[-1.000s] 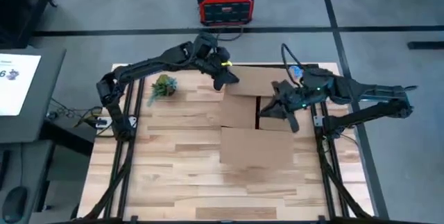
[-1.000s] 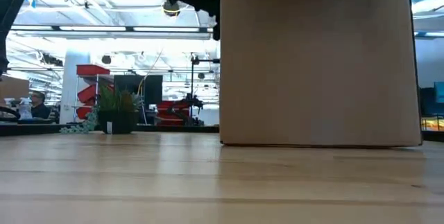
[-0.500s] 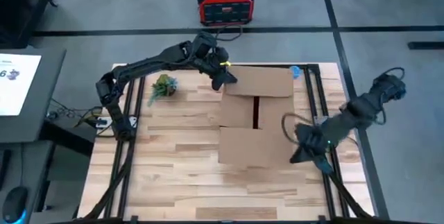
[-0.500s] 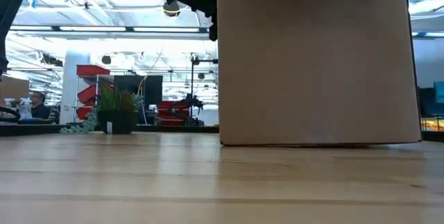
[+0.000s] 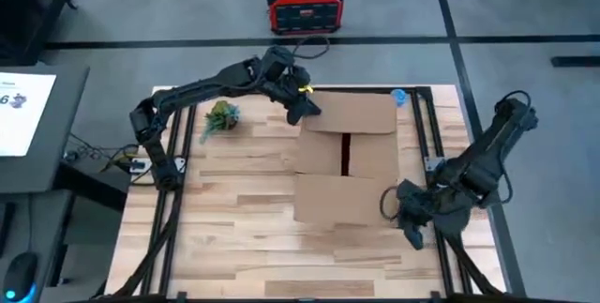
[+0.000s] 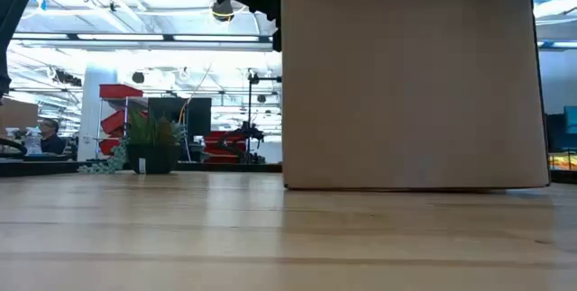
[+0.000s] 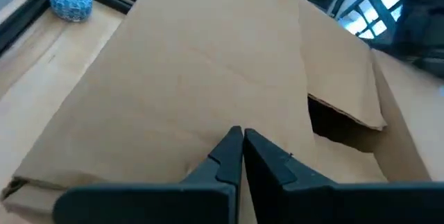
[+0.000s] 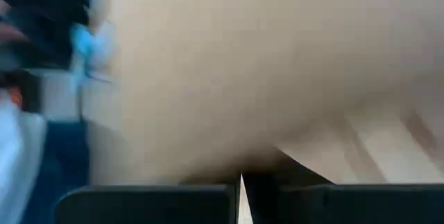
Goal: Wrap mug
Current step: Close the cardboard box, then return to Home Position
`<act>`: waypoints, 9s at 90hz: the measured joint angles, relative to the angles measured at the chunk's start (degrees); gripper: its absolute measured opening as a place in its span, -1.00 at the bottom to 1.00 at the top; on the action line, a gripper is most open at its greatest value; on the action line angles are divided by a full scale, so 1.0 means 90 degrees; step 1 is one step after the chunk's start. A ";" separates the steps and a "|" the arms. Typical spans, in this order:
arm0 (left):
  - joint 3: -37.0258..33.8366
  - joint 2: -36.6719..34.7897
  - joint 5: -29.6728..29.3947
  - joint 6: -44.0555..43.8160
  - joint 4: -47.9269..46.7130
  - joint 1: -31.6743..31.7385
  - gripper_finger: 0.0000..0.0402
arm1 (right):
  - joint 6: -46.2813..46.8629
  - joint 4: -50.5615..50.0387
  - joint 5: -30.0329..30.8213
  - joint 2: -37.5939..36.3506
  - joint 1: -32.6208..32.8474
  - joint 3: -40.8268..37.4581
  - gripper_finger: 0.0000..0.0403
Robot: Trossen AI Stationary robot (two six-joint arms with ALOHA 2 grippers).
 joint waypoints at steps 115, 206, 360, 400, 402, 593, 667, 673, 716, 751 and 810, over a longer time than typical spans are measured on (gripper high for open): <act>0.0268 -0.0095 -0.1786 -0.0674 -0.0338 -0.1432 -1.00 | -0.1772 -0.0642 -0.0253 -0.0127 -0.3453 0.0406 -1.00; 0.0204 -0.0686 -0.3958 -0.1564 -0.0875 -0.1756 -1.00 | -0.1702 -0.0848 0.1643 0.1624 -0.3631 0.1118 -1.00; -0.0627 -0.1257 -0.6917 -0.2122 -0.1030 -0.3040 -1.00 | -0.5842 -0.0017 -0.0553 0.1367 -0.4895 0.1079 -1.00; -0.0610 -0.0967 -0.7274 -0.1685 -0.0889 -0.3075 -1.00 | -0.5666 0.0096 -0.0903 0.0711 -0.4663 0.1490 -1.00; -0.0610 -0.0969 -0.7273 -0.1675 -0.0895 -0.3071 -1.00 | -0.5546 0.0206 -0.0897 0.0692 -0.4652 0.1492 -1.00; -0.0624 -0.2424 -0.7600 -0.2533 -0.3317 -0.3571 -1.00 | -0.0932 0.0080 0.1758 0.2634 -0.3732 0.1652 -1.00; -0.0624 -0.2424 -0.7298 -0.2538 -0.3306 -0.3568 -1.00 | -0.1049 0.0214 0.1577 0.2461 -0.3581 0.1648 -1.00; -0.0624 -0.2425 -0.7258 -0.2570 -0.3214 -0.3568 -1.00 | -0.1279 0.0333 0.1373 0.2245 -0.3583 0.1633 -1.00; -0.1047 -0.4145 -0.6717 -0.1654 -0.2038 -0.3726 -1.00 | -0.3199 -0.0707 -0.0466 -0.0796 -0.3571 0.1544 -1.00; -0.4613 -0.6627 -0.5907 -0.1718 0.0937 -0.3719 -1.00 | -0.2989 -0.0993 -0.1265 -0.3910 -0.3576 -0.0176 -1.00; -0.9200 -0.7271 -0.5548 -0.2390 0.6786 -0.3209 -1.00 | -0.2831 0.2561 -0.2083 -0.6749 -0.3571 -0.4907 -1.00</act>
